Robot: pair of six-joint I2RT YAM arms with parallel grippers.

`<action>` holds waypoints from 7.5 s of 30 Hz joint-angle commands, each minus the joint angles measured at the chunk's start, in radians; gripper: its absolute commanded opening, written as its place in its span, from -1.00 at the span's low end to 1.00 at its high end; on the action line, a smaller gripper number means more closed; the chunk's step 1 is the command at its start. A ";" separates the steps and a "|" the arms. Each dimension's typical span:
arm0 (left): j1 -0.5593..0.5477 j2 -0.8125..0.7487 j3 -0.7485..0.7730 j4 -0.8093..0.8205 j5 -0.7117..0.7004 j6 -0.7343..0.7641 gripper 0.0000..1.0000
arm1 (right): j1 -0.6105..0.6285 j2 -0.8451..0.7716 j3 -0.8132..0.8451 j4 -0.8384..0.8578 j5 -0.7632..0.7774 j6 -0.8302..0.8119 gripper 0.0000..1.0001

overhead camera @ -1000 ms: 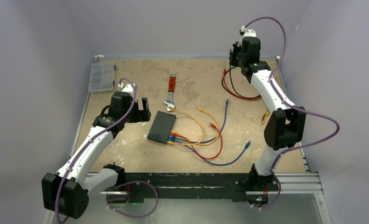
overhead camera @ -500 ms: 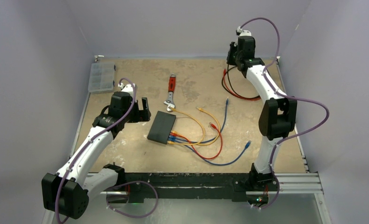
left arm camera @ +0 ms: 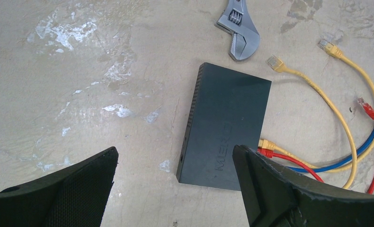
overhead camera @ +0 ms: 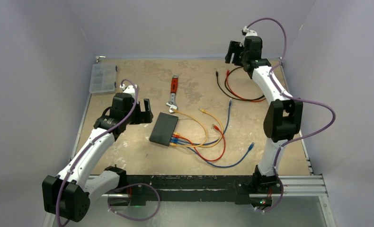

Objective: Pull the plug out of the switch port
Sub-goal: Place the connector at the center of the board, then pull the connector from the switch port.

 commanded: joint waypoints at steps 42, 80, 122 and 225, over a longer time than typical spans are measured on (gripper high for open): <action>0.004 0.086 -0.173 0.248 0.236 -0.193 0.82 | 0.376 -0.353 -0.813 0.397 -0.638 0.101 0.59; 0.004 0.234 -0.271 0.368 0.233 -0.196 0.28 | 0.480 -0.027 -0.911 0.656 -0.784 0.240 -0.02; 0.004 0.242 -0.304 0.415 0.298 -0.199 -0.07 | 0.502 0.215 -0.756 0.831 -0.908 0.352 -0.29; -0.579 0.505 0.000 -0.001 -0.548 -0.262 0.02 | 0.436 -0.058 -0.896 0.525 -0.846 0.099 -1.00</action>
